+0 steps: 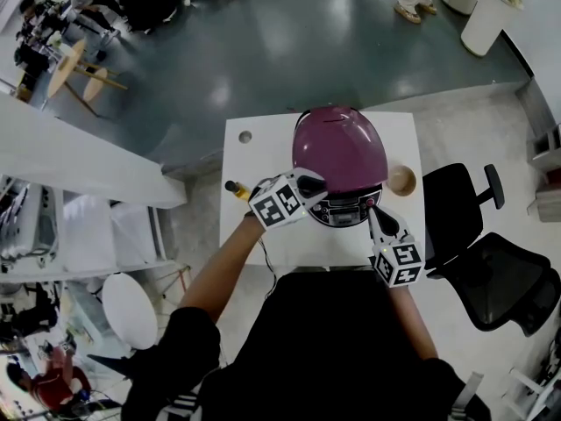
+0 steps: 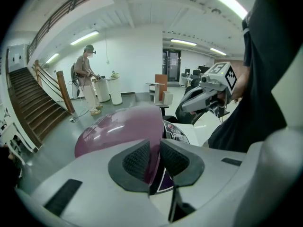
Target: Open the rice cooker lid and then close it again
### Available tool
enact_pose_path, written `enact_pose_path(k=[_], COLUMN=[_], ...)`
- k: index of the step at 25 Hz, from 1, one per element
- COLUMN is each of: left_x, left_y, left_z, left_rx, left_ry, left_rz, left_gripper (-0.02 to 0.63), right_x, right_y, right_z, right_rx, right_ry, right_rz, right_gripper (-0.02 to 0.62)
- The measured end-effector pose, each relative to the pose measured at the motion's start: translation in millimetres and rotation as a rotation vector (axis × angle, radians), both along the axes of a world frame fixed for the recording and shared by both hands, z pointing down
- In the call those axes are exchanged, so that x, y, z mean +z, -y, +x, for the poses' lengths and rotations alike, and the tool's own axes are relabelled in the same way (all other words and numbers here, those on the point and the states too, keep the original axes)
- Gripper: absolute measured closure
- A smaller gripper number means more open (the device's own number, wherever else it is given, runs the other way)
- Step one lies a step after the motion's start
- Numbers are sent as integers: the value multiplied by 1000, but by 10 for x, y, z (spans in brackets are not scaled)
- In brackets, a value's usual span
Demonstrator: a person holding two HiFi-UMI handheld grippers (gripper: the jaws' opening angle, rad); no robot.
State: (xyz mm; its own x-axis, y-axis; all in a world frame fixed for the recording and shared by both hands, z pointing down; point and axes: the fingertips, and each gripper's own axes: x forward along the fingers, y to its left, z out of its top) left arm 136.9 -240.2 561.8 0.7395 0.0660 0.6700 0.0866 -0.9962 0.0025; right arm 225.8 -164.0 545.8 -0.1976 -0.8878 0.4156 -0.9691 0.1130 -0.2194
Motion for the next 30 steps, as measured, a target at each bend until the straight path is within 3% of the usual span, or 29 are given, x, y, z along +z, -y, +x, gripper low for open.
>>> enact_pose_path(k=[9, 16, 23, 30], left_x=[193, 266, 485, 521], left_y=[-60, -19, -69, -32], left_z=[-16, -20, -8, 20], left_rx=[-10, -31, -3, -127], left_ry=[19, -10, 67, 52], left_rz=[-49, -92, -100, -204], left_gripper=[546, 591, 601, 603], right_x=[72, 123, 208, 352], right_y=[56, 100, 137, 125], right_z=[50, 123, 262, 396], right_rx=[-5, -2, 16, 33], right_ry=[2, 3, 6, 11], right_rz=[-22, -44, -78, -120], right_gripper=[595, 595, 595, 595])
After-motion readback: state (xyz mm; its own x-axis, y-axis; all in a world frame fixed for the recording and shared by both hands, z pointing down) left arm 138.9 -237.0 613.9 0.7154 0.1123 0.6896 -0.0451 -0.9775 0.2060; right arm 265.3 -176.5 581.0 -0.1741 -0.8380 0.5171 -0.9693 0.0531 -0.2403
